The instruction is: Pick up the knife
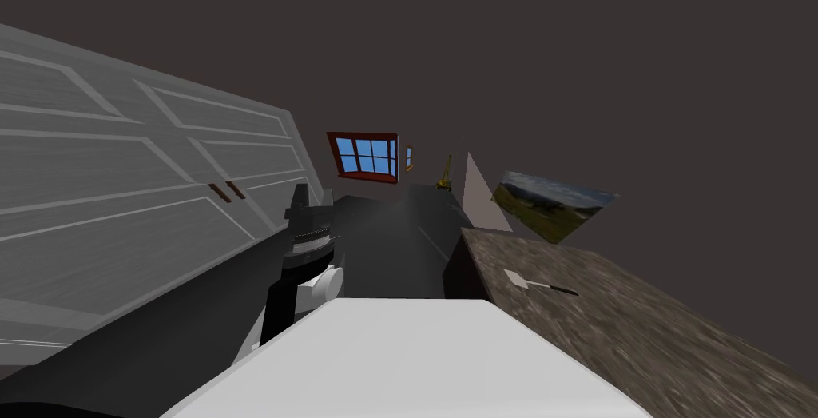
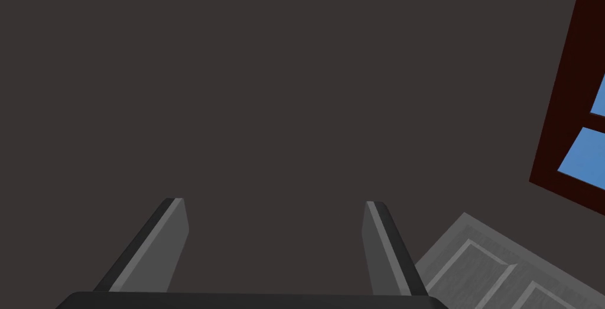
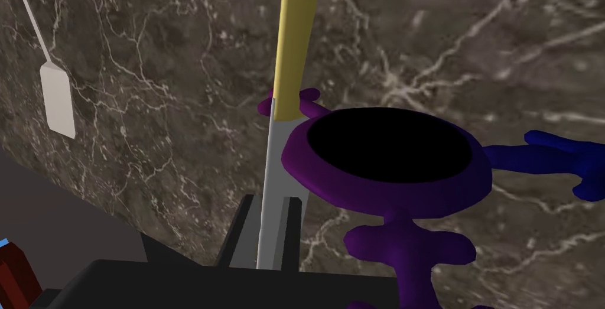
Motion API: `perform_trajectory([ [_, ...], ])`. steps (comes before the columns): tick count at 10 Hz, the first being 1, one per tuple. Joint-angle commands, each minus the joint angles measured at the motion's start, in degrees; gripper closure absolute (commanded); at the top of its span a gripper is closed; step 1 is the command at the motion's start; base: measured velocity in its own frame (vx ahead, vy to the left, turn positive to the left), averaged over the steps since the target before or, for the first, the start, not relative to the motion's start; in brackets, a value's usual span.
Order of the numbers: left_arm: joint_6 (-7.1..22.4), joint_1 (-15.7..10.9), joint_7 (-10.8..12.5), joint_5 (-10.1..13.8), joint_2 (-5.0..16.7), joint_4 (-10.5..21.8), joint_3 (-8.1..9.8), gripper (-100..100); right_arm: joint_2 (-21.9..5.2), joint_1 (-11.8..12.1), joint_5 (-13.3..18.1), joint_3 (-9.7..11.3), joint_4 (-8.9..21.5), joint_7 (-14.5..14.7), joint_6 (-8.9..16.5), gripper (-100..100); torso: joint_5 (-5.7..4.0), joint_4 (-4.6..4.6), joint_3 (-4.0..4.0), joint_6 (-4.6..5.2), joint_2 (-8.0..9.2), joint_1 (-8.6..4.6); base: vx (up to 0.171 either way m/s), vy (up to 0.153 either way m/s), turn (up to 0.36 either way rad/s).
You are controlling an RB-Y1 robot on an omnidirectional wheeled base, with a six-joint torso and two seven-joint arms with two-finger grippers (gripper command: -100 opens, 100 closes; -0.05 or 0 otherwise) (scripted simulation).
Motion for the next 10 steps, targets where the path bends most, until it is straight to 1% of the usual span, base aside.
perform_trajectory([
  [1,0.0,0.0,0.0,0.0,0.0,0.0,0.00,0,-1.3,0.6,0.9,1.8,1.8,-0.5,-0.6,-100,0.00,0.00,0.00,0.00,0.00,0.00,0.120,-0.034,0.050],
  [4,0.0,0.0,0.0,0.0,0.0,0.0,0.00,0,-3.9,1.9,2.5,5.5,5.3,-1.5,-1.4,-100,0.00,-0.10,-0.23,-0.01,-0.38,-0.01,0.143,-0.012,0.045],
  [5,0.0,0.0,0.0,0.0,0.0,0.0,0.00,0,-4.3,2.1,2.8,6.1,5.9,-1.7,-1.5,-100,0.01,-0.11,-0.24,-0.01,-0.38,0.01,0.106,-0.016,0.025],
  [6,0.0,0.0,0.0,0.0,0.0,0.0,0.00,0,-4.7,2.3,3.0,6.7,6.5,-1.9,-1.6,-100,0.01,-0.09,-0.19,-0.01,-0.29,0.00,0.063,-0.014,0.019],
  [7,0.0,0.0,0.0,0.0,0.0,0.0,0.00,0,-5.4,2.6,3.5,7.8,7.6,-2.2,-1.8,-100,0.00,-0.05,-0.10,0.00,-0.14,0.00,0.060,-0.013,0.039],
  [8,0.0,0.0,0.0,0.0,0.0,0.0,0.00,0,-5.7,2.7,3.7,8.4,8.1,-2.4,-1.9,-100,0.01,-0.03,-0.07,0.00,-0.08,0.01,0.068,-0.016,0.021],
  [10,0.0,0.0,0.0,0.0,0.0,0.0,0.00,0,-6.9,2.9,4.5,10.5,10.0,-3.1,-2.3,-100,0.01,-0.04,-0.09,-0.01,-0.13,-0.01,0.090,-0.008,0.028],
])
